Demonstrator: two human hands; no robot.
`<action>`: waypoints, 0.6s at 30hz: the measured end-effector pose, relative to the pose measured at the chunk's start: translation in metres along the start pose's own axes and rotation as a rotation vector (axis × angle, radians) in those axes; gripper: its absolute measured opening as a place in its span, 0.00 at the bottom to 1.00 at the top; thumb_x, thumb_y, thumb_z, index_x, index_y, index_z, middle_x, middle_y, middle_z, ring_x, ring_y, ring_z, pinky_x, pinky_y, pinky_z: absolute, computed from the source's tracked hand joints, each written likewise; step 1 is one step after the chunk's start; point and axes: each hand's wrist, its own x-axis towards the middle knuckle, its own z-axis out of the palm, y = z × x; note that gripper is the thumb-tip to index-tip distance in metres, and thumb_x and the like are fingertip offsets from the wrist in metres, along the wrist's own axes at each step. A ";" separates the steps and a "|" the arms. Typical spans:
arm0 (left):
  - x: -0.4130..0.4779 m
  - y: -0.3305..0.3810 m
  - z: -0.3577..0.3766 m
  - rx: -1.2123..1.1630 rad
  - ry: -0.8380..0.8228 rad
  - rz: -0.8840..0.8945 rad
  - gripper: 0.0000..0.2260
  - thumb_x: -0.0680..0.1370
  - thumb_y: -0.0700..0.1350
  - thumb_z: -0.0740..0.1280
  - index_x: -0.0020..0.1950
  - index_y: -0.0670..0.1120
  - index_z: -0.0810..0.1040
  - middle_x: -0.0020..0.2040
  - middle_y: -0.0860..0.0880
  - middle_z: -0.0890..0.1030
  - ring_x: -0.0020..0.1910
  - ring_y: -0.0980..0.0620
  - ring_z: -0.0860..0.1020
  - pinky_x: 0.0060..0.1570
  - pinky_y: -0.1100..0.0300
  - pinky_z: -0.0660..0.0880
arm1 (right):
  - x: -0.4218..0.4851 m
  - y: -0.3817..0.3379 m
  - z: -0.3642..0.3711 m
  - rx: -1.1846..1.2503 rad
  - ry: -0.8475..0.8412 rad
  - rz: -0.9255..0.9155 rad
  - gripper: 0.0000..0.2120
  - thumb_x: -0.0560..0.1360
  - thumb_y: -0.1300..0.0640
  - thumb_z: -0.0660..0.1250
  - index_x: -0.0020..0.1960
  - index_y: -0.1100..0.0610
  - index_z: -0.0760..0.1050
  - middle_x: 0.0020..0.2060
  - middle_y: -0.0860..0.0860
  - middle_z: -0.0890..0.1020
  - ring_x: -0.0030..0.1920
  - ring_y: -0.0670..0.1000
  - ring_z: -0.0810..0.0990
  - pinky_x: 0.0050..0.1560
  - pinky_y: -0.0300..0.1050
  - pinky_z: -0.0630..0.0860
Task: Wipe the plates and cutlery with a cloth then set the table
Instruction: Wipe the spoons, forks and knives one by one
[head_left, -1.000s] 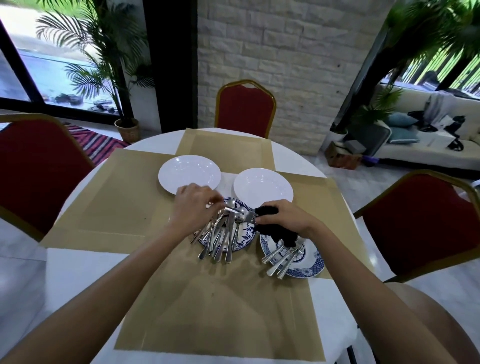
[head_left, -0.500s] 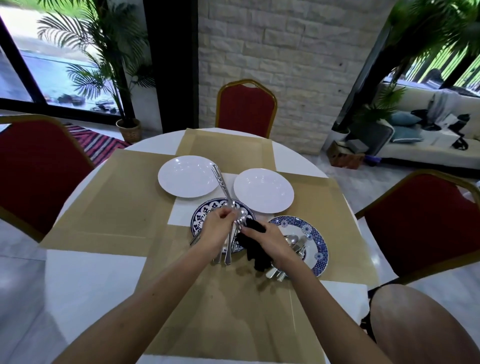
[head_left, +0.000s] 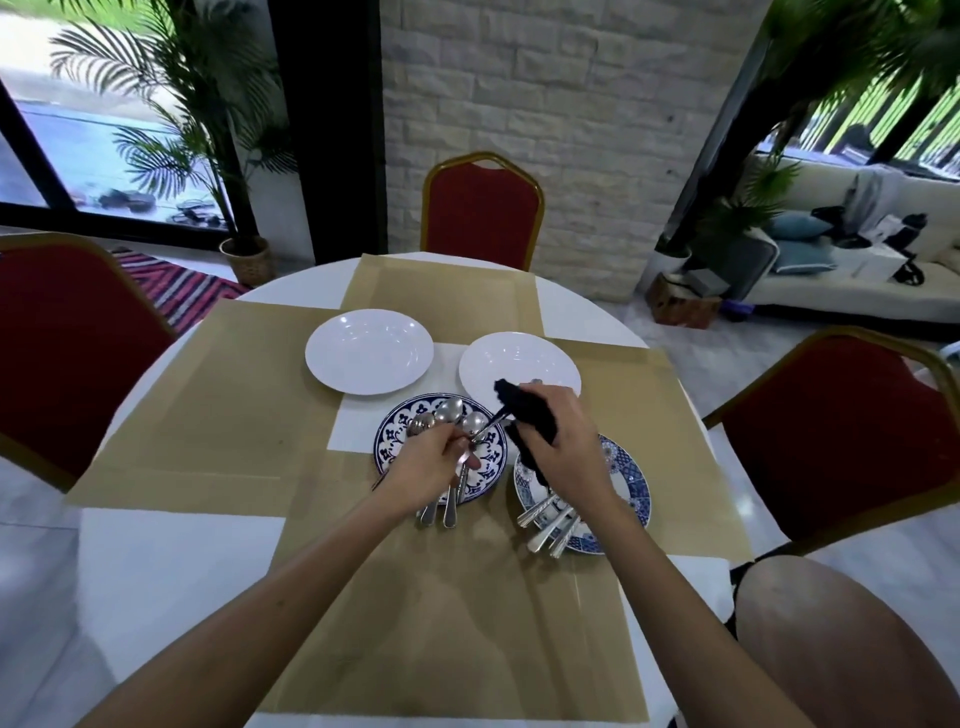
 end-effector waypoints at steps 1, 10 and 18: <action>0.000 0.002 0.002 0.010 0.000 0.018 0.07 0.82 0.43 0.57 0.51 0.48 0.74 0.37 0.57 0.81 0.28 0.59 0.76 0.30 0.68 0.71 | 0.001 -0.002 0.003 -0.078 -0.070 -0.070 0.19 0.74 0.61 0.68 0.64 0.55 0.74 0.57 0.51 0.75 0.56 0.47 0.74 0.57 0.45 0.74; -0.006 -0.006 0.005 0.023 0.082 0.017 0.10 0.82 0.43 0.57 0.47 0.56 0.73 0.35 0.59 0.81 0.33 0.52 0.76 0.38 0.54 0.76 | 0.005 0.013 0.002 -0.257 0.042 -0.078 0.17 0.71 0.61 0.64 0.60 0.58 0.78 0.57 0.54 0.75 0.54 0.54 0.76 0.47 0.53 0.79; -0.006 -0.005 0.009 -0.038 0.060 0.006 0.08 0.82 0.43 0.57 0.53 0.48 0.76 0.38 0.54 0.82 0.35 0.51 0.76 0.44 0.49 0.77 | 0.000 0.010 0.004 -0.252 -0.091 -0.117 0.18 0.71 0.62 0.68 0.61 0.55 0.77 0.56 0.54 0.74 0.50 0.52 0.77 0.44 0.48 0.78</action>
